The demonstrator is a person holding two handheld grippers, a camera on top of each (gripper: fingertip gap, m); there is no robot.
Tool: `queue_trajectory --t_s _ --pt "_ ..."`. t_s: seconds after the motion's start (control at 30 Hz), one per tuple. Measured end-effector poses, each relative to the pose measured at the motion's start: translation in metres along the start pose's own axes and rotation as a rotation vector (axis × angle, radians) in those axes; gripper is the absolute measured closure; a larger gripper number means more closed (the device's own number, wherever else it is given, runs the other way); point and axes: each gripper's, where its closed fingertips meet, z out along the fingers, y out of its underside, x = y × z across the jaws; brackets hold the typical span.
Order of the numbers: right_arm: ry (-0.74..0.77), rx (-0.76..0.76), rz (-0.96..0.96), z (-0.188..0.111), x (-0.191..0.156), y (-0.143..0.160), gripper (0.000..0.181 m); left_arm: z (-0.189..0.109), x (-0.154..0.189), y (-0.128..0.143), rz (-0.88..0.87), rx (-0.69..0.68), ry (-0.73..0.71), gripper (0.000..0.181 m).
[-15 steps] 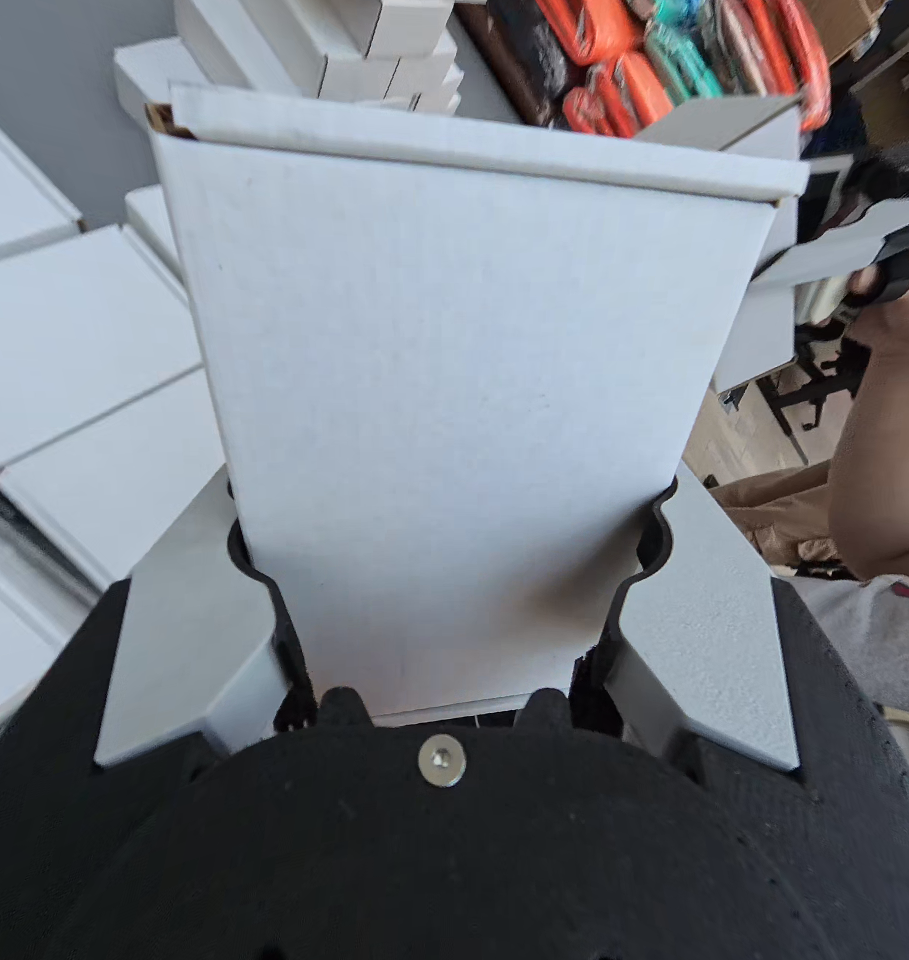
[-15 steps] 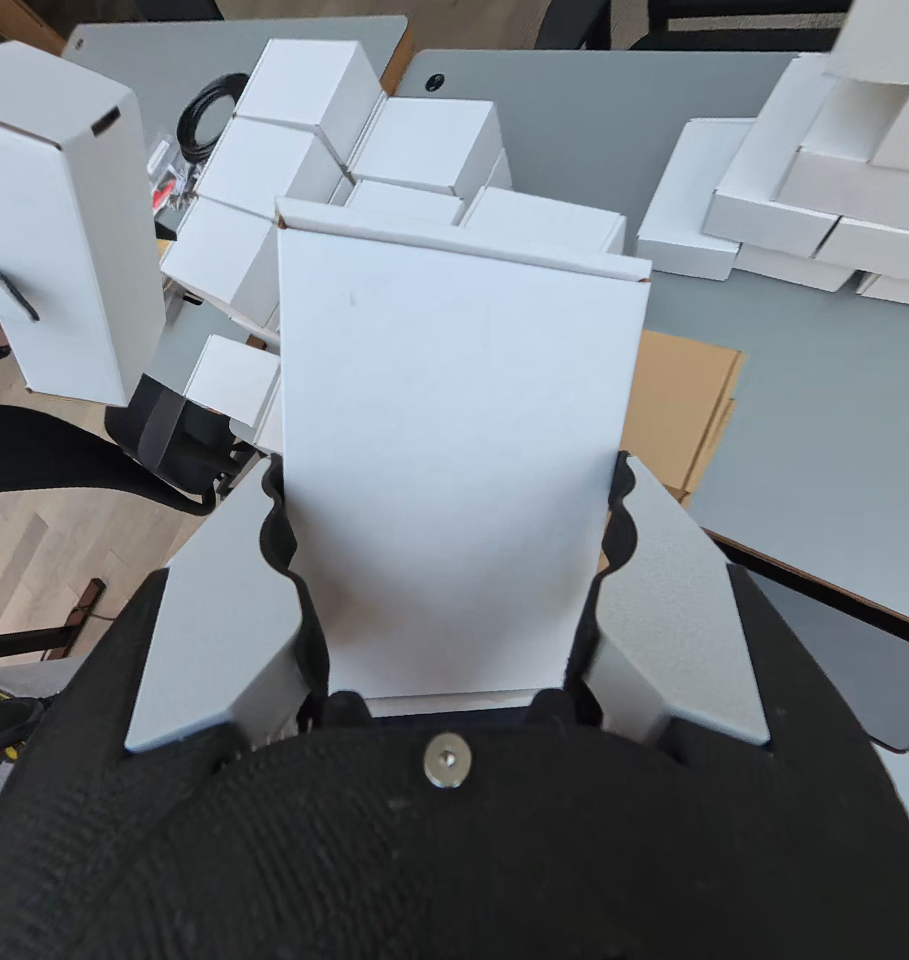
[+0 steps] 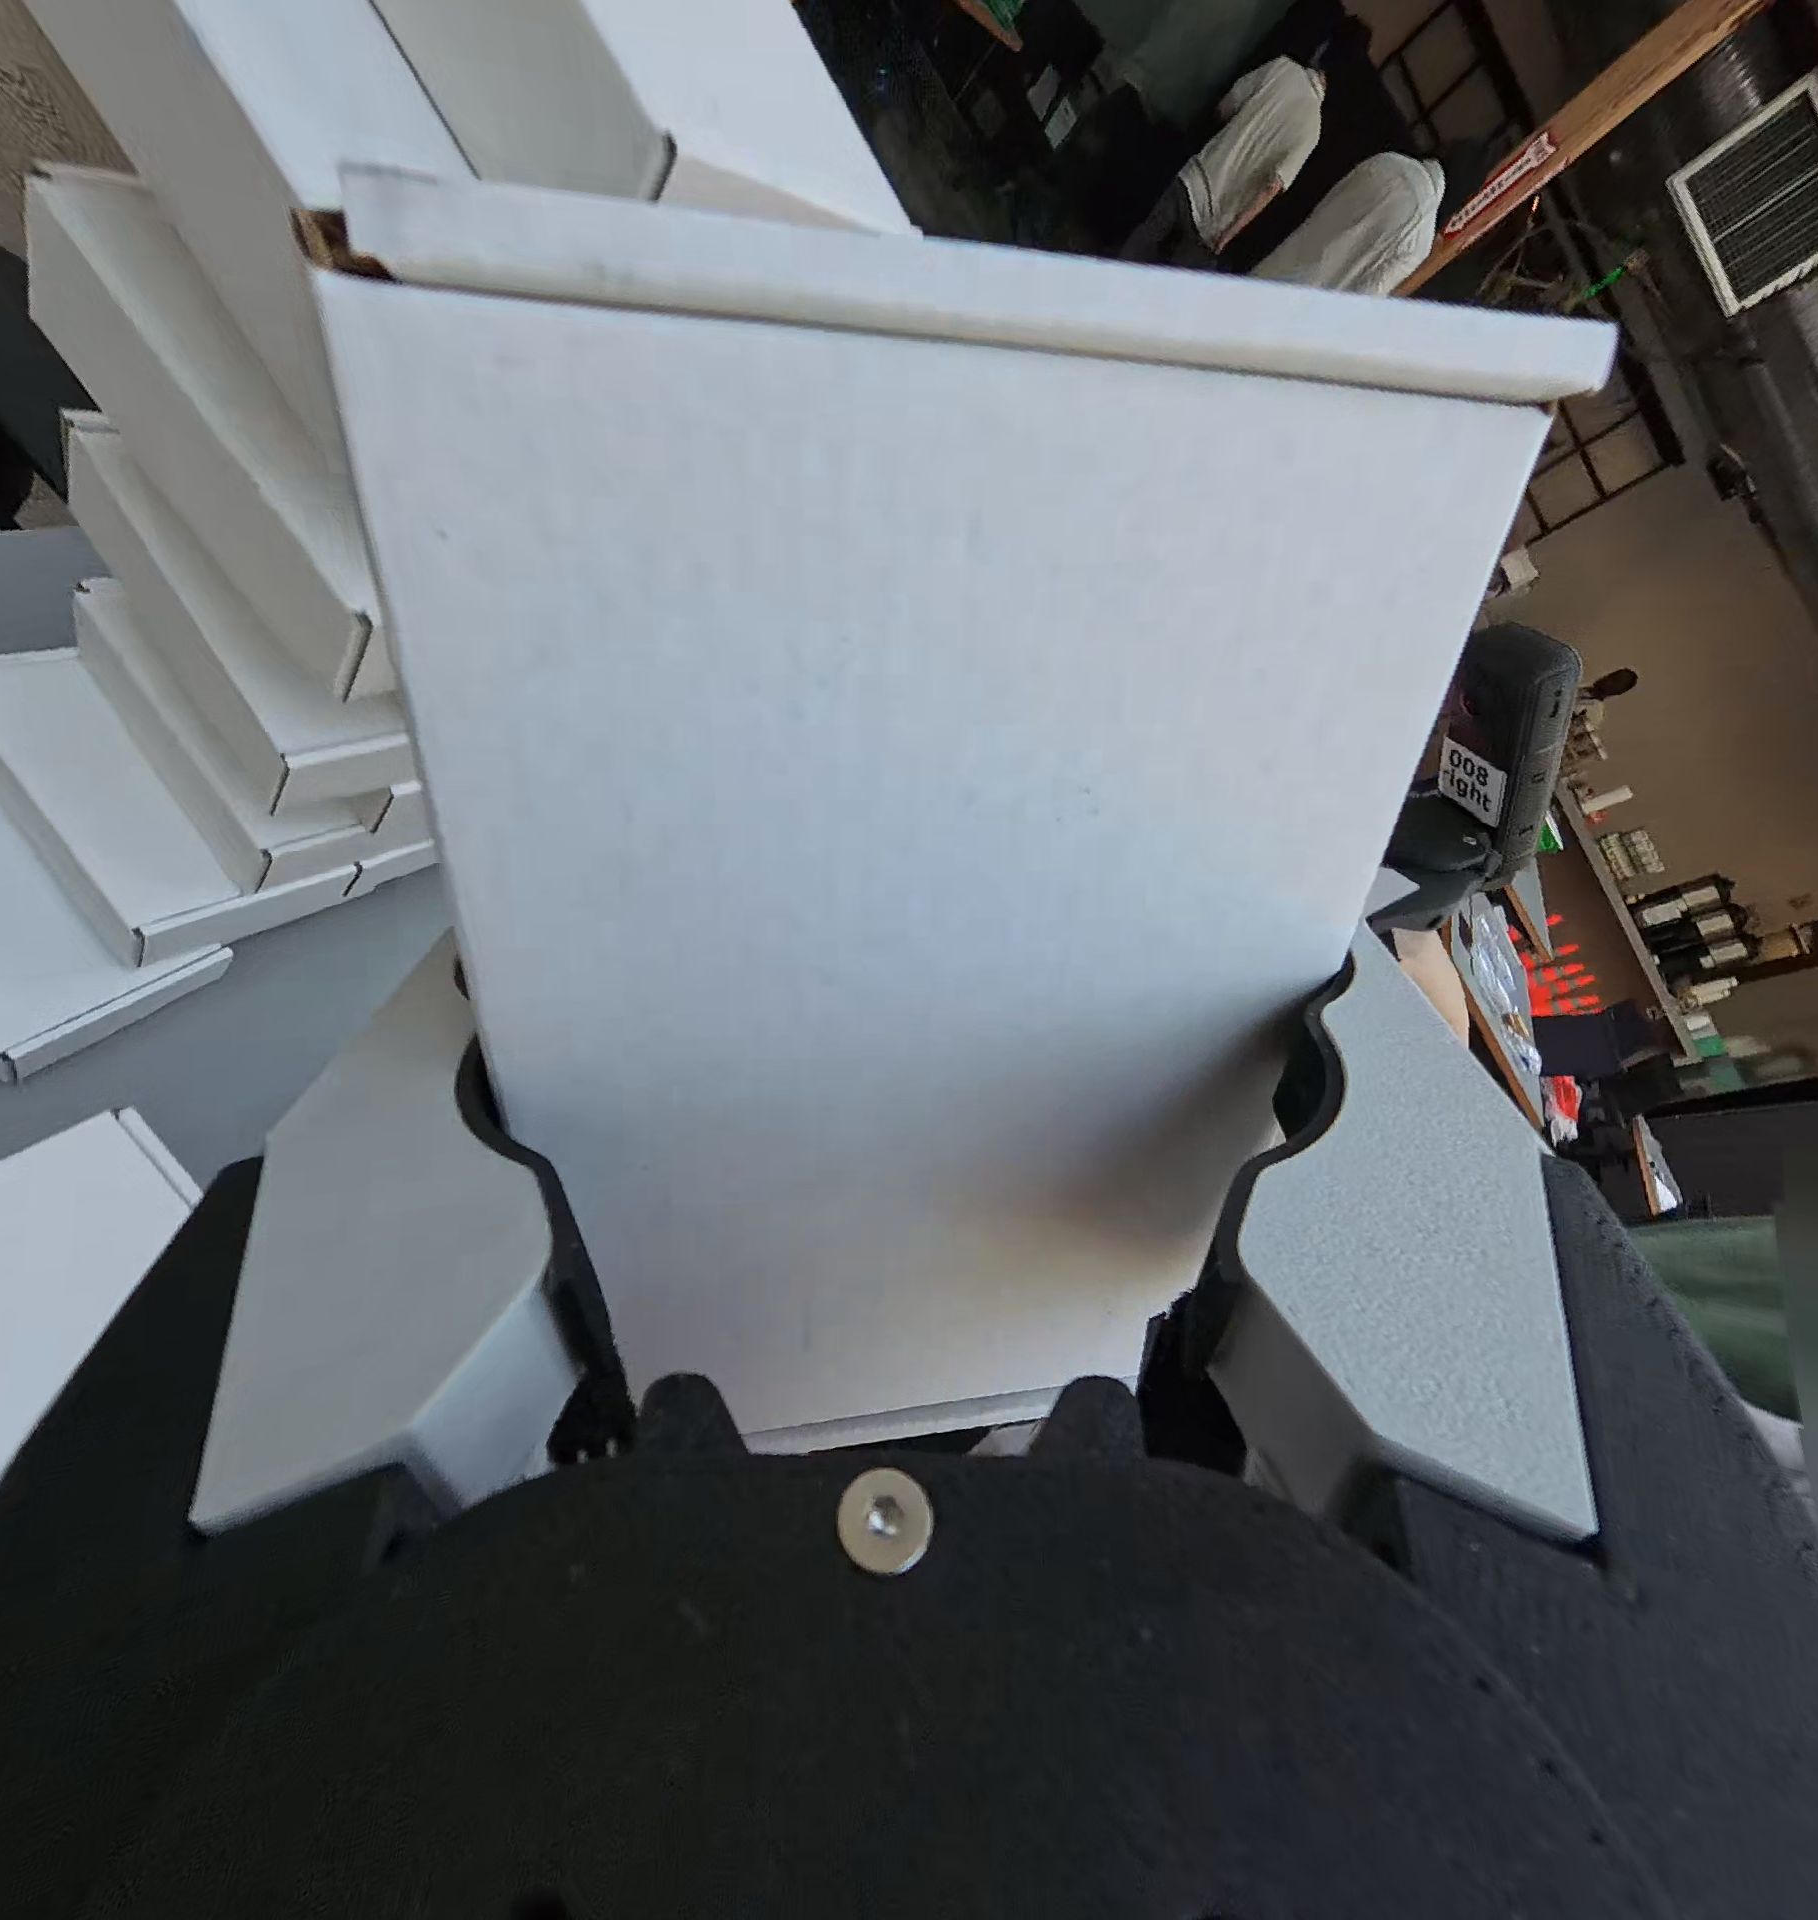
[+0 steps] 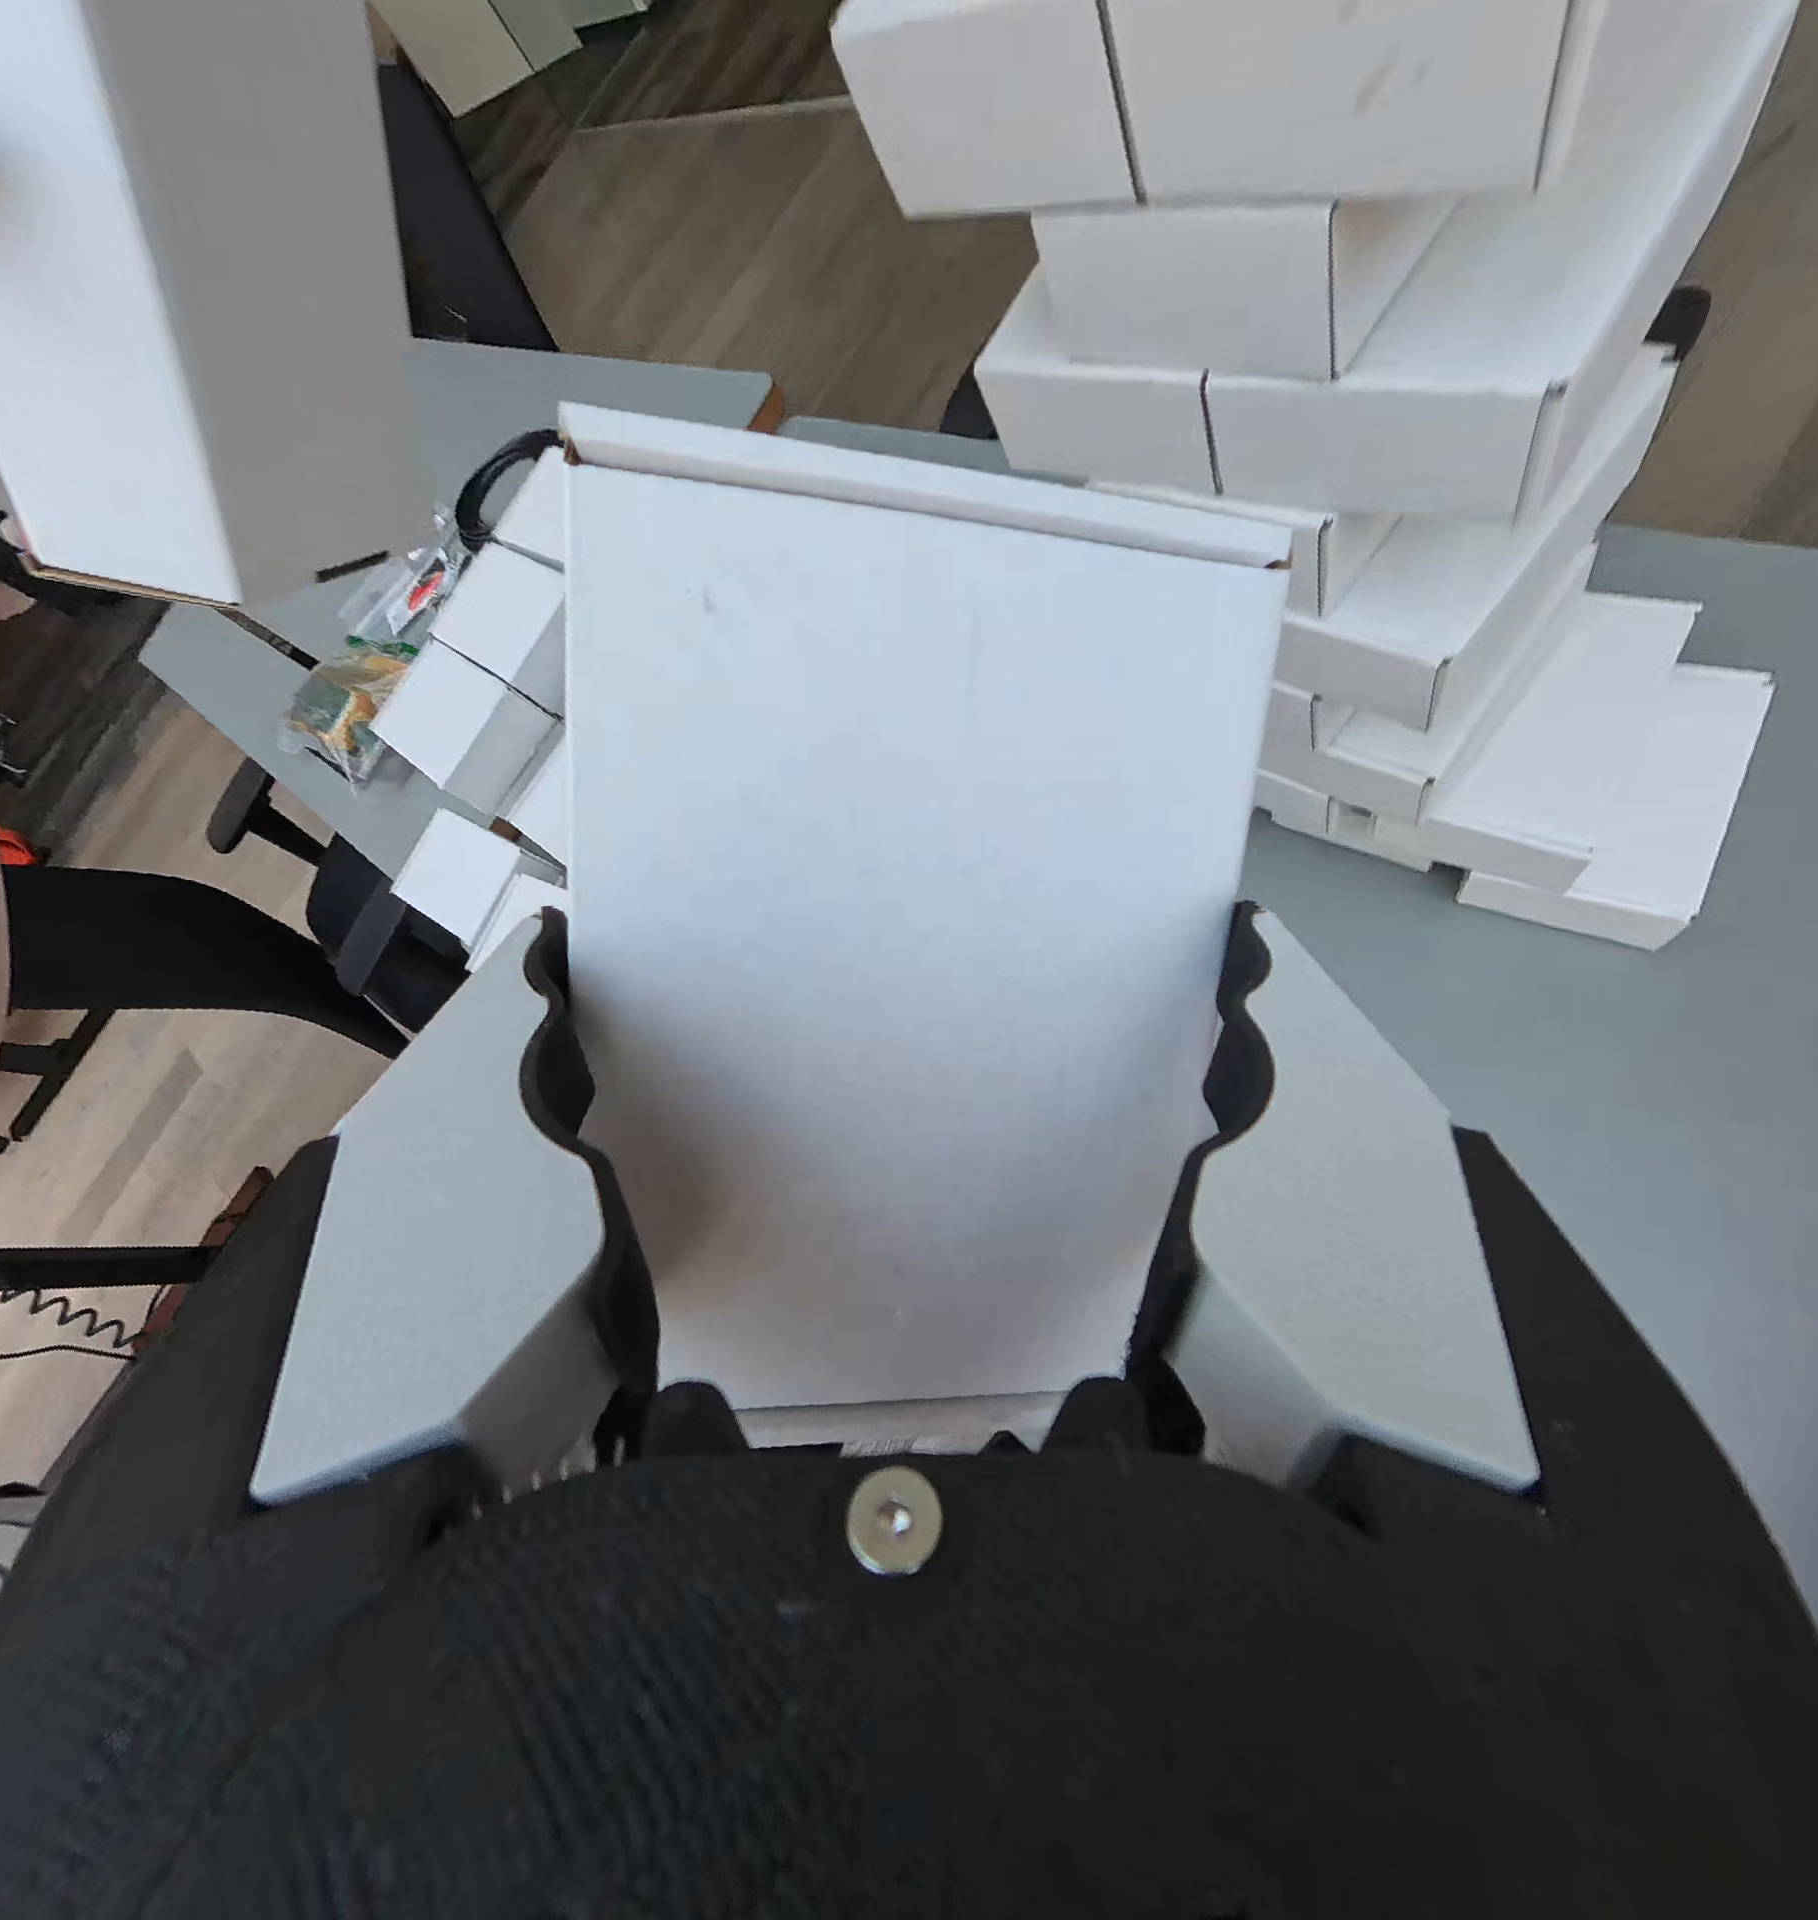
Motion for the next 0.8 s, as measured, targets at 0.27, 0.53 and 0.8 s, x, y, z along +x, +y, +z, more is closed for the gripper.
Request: queue_trajectory --t_s 0.27,0.53,0.8 --pt "-0.008 0.083 0.059 0.005 0.024 -0.147 0.059 0.053 -0.028 -0.104 -0.112 -0.090 -0.139 0.035" --pt "0.107 -0.006 0.217 0.061 0.054 -0.231 0.059 0.106 -0.037 -0.178 -0.237 -0.150 -0.082 0.034" --pt "0.157 -0.105 0.359 0.105 0.088 -0.257 0.059 0.138 -0.069 -0.206 -0.291 -0.240 -0.238 0.034"
